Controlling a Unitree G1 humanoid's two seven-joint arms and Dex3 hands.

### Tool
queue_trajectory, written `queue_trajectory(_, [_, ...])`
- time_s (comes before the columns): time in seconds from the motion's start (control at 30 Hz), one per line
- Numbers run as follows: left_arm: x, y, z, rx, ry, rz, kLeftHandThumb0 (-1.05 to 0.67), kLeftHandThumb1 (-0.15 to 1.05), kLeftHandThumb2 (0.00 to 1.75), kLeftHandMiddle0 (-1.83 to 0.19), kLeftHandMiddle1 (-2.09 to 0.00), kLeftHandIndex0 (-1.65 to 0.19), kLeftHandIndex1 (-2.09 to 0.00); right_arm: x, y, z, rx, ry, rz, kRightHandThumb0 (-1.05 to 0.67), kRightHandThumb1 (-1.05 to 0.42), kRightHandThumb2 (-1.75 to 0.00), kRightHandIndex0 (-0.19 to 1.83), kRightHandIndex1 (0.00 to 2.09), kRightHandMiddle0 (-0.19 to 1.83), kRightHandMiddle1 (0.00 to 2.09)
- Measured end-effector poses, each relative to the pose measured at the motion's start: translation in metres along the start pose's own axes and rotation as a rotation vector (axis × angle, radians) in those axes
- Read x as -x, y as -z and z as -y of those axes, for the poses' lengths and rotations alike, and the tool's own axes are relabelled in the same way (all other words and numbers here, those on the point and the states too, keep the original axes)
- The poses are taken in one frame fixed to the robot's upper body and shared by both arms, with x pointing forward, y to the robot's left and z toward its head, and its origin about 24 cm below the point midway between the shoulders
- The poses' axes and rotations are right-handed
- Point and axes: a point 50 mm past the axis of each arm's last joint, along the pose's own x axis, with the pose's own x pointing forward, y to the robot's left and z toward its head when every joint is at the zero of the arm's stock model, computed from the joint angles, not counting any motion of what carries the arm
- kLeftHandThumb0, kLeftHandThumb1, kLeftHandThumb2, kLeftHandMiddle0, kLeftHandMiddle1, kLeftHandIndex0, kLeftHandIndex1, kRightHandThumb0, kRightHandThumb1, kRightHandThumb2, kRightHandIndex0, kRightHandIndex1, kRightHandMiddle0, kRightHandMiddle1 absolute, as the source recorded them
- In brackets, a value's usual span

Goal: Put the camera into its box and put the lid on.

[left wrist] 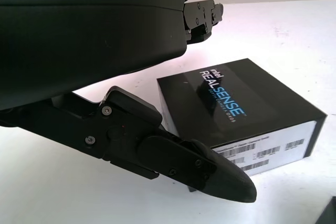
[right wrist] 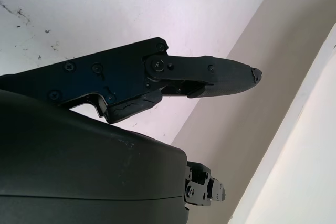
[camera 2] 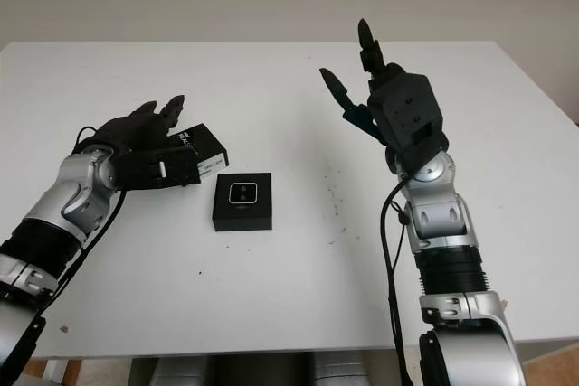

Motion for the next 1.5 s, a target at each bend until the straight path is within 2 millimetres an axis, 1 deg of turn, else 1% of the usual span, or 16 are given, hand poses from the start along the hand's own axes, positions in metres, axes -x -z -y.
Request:
queue_trajectory(0.2, [-0.002,0.003,0.004,0.01,0.02,-0.021,-0.86,0.98,0.05,0.11,-0.07,0.18,-0.03,0.0,0.0,-0.002,0.019,-0.003,-0.005,-0.79,-1.05,-0.41,-0.19,0.01,-0.14,0.06])
queue_trajectory(0.33, [-0.004,0.001,0.002,0.012,0.02,-0.026,-0.86,0.98,0.06,-0.03,-0.12,0.14,-0.06,0.0,0.0,-0.003,0.03,-0.006,-0.008,-0.8,-1.05,-0.4,-0.19,0.02,-0.14,0.06])
queue_trajectory(0.37, [-0.005,0.001,0.001,0.009,0.018,-0.027,-0.86,0.99,0.05,0.0,-0.35,0.07,-0.09,0.0,0.0,-0.003,0.035,-0.005,-0.009,-0.8,-1.05,-0.4,-0.19,0.02,-0.14,0.06])
queue_trajectory(0.4, [-0.006,0.0,-0.001,0.005,0.016,-0.028,-0.87,0.99,0.05,0.12,-0.8,-0.01,-0.14,0.0,0.0,-0.003,0.039,-0.003,-0.01,-0.8,-1.05,-0.4,-0.19,0.01,-0.14,0.06])
queue_trajectory(0.47, [-0.007,-0.002,-0.003,0.0,0.015,-0.034,-0.87,1.0,0.05,0.17,-1.11,-0.04,-0.22,0.0,0.0,-0.003,0.045,0.0,-0.01,-0.81,-1.05,-0.39,-0.19,0.01,-0.13,0.06])
queue_trajectory(0.5, [-0.008,-0.003,-0.003,0.001,0.016,-0.042,-0.88,0.99,0.05,0.18,-1.17,0.07,-0.52,0.0,0.0,-0.003,0.046,0.001,-0.008,-0.81,-1.05,-0.39,-0.19,0.01,-0.14,0.06])
queue_trajectory(0.53, [-0.009,-0.004,-0.003,0.003,0.017,-0.051,-0.88,0.99,0.05,0.19,-1.19,0.13,-0.68,0.0,0.0,-0.003,0.046,0.001,-0.007,-0.81,-1.05,-0.39,-0.19,0.01,-0.14,0.06])
queue_trajectory(0.67, [-0.009,-0.004,-0.001,0.003,0.022,-0.102,-0.86,0.97,0.05,0.19,-0.95,0.16,-0.59,0.001,0.0,-0.003,0.047,0.001,-0.008,-0.82,-1.05,-0.38,-0.19,0.03,-0.14,0.06])
queue_trajectory(0.73, [-0.01,-0.004,-0.001,0.01,0.018,-0.121,-0.84,0.96,0.05,0.19,-1.09,0.13,-0.56,0.001,0.0,-0.003,0.049,0.001,-0.008,-0.82,-1.05,-0.38,-0.19,0.03,-0.13,0.06])
queue_trajectory(0.97, [-0.01,-0.007,-0.001,0.009,0.024,-0.132,-0.8,0.96,0.05,0.18,-1.04,0.05,-0.54,0.001,0.0,-0.003,0.053,0.002,-0.008,-0.83,-1.05,-0.38,-0.19,0.04,-0.13,0.06])
queue_trajectory(1.03, [-0.011,-0.008,0.0,0.007,0.037,-0.132,-0.76,0.94,0.05,-0.01,-0.6,0.02,-0.47,0.001,0.0,-0.003,0.056,0.002,-0.009,-0.84,-1.05,-0.38,-0.19,0.04,-0.12,0.06])
queue_trajectory(1.1, [-0.011,-0.008,0.001,0.008,0.048,-0.132,-0.71,0.92,0.05,-0.08,-0.53,-0.02,-0.44,0.001,0.0,-0.003,0.058,0.002,-0.01,-0.84,-1.05,-0.38,-0.19,0.04,-0.12,0.06])
queue_trajectory(1.3, [-0.01,-0.009,-0.001,0.006,0.039,-0.127,-0.48,0.84,0.05,-0.11,-1.22,-0.27,-0.26,0.002,0.002,-0.004,0.054,0.001,-0.009,-0.82,-1.05,-0.39,-0.18,0.04,-0.12,0.06])
queue_trajectory(1.43, [-0.01,-0.014,-0.004,-0.009,0.019,-0.082,-0.37,0.86,0.06,-0.23,-0.98,-0.38,-0.25,0.002,0.001,-0.004,0.049,-0.004,0.006,-0.82,-1.05,-0.4,-0.19,0.04,-0.13,0.05])
queue_trajectory(1.47, [-0.01,-0.015,-0.005,-0.014,0.009,-0.069,-0.34,0.86,0.06,-0.26,-0.99,-0.43,-0.28,0.002,0.001,-0.004,0.047,-0.006,0.01,-0.82,-1.05,-0.4,-0.19,0.04,-0.13,0.05])
queue_trajectory(1.5, [-0.009,-0.016,-0.005,-0.019,0.0,-0.057,-0.3,0.88,0.06,-0.24,-1.12,-0.47,-0.41,0.002,0.001,-0.004,0.047,-0.008,0.014,-0.82,-1.05,-0.4,-0.19,0.04,-0.13,0.05])
